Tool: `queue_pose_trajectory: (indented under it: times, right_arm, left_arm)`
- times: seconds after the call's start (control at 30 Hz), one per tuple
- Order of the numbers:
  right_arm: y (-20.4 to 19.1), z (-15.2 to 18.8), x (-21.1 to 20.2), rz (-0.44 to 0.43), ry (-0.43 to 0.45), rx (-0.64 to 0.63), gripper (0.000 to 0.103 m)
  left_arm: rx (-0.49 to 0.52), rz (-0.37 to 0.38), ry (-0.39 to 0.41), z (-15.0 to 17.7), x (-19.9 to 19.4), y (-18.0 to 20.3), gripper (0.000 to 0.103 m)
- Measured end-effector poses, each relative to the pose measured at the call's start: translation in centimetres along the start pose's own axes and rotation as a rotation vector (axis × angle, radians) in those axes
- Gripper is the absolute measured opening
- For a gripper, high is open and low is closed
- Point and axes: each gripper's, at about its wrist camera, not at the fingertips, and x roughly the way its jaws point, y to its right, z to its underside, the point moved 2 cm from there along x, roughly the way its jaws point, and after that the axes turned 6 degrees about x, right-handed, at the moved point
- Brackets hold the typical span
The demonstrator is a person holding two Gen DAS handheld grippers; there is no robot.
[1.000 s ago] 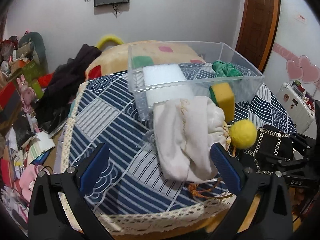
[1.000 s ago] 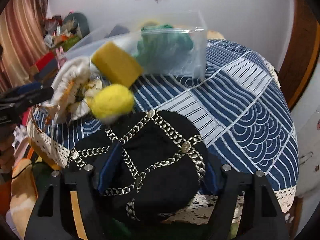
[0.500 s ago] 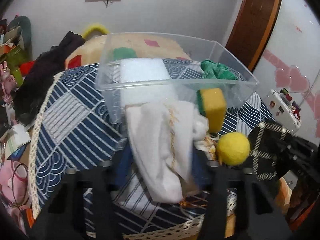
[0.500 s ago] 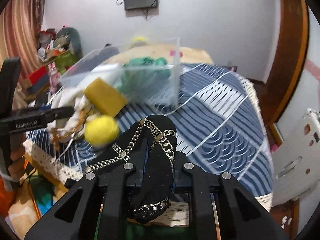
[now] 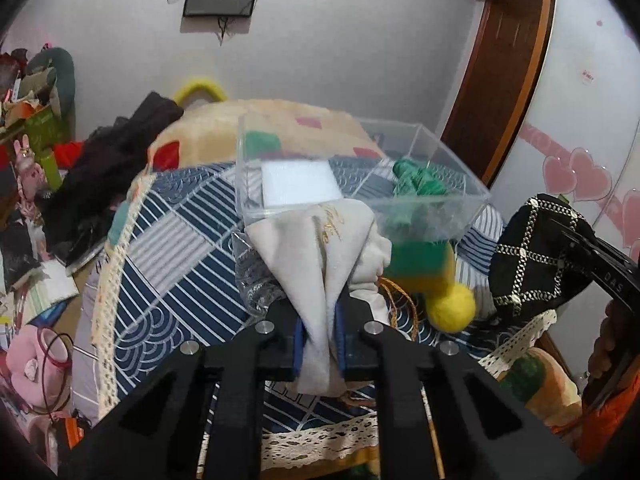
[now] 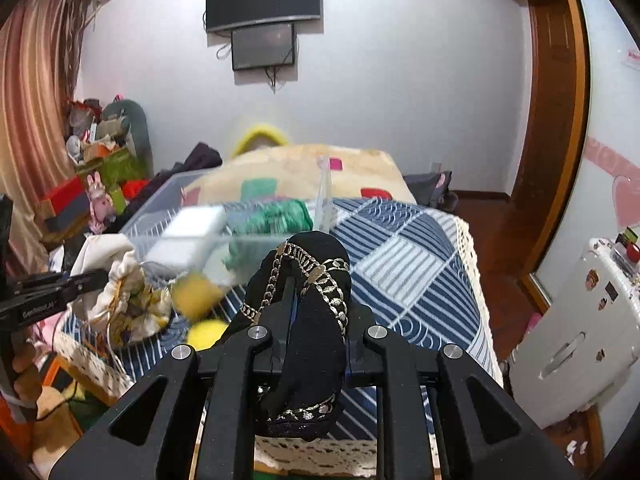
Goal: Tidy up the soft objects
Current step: 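Lower the white drawstring bag into the box with the left tool while the right drops the black bag in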
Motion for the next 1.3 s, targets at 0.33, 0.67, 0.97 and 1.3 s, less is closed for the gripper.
queue_pose_trajectory:
  times: [0.33, 0.67, 0.97, 1.3]
  right_arm:
    - [-1.6, -2.6, -0.1, -0.066, 0.08, 0.005, 0.014]
    - [-2.4, -2.1, 1.4, -0.104, 0.041, 0.0, 0.014]
    - [-2.9, -3.1, 1.6, -0.127, 0.044, 0.005, 0.014]
    - [-3.9, -5.8, 1.8, -0.153, 0.102, 0.011, 0.014]
  left_arm:
    - [0.004, 0.042, 0.02, -1.1, -1.0, 0.0, 0.012]
    - [-0.003, -0.015, -0.048, 0.3, 2.1, -0.5, 0.053]
    - [0.036, -0.033, -0.032, -1.3, 2.6, -0.1, 0.008]
    - [0.052, -0.048, 0.061, -2.3, -1.3, 0.2, 0.006]
